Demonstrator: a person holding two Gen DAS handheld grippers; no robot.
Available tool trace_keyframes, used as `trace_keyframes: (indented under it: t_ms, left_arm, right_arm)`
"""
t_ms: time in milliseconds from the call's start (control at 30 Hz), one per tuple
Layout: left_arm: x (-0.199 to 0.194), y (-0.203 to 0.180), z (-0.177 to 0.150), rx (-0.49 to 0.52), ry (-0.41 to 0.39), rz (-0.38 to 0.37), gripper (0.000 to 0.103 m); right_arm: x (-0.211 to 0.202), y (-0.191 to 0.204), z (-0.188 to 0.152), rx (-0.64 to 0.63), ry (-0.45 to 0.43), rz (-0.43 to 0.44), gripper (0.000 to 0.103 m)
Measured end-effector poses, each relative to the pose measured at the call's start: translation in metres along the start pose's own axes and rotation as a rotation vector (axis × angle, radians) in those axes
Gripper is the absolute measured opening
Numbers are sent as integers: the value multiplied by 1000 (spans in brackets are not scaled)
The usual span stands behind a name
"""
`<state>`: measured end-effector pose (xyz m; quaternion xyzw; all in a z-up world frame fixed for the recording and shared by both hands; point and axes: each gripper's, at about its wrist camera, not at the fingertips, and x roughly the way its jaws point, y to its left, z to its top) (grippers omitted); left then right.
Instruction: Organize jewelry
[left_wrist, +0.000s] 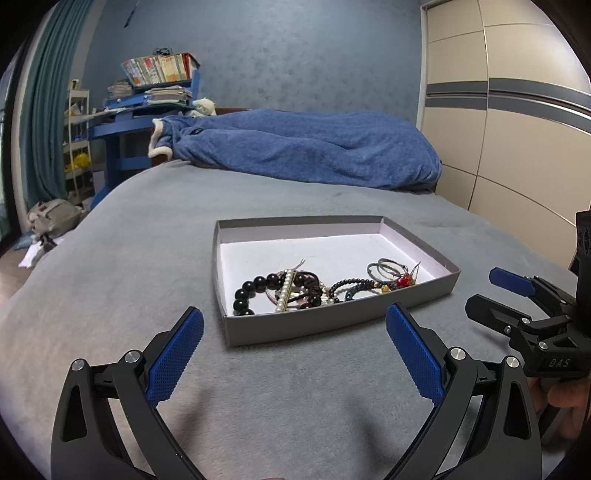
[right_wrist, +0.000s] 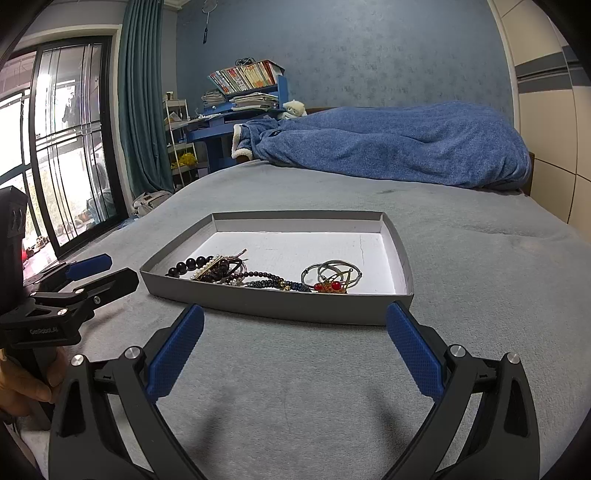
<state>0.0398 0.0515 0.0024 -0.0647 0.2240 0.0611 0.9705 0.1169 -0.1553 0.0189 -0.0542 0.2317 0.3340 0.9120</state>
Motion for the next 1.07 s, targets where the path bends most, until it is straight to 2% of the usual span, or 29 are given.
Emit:
trace_keyframes:
  t_ms: [1067]
  left_arm:
    - [-1, -2, 1, 11, 3, -5, 98]
  right_arm:
    - [0, -1, 0, 3, 0, 2, 97]
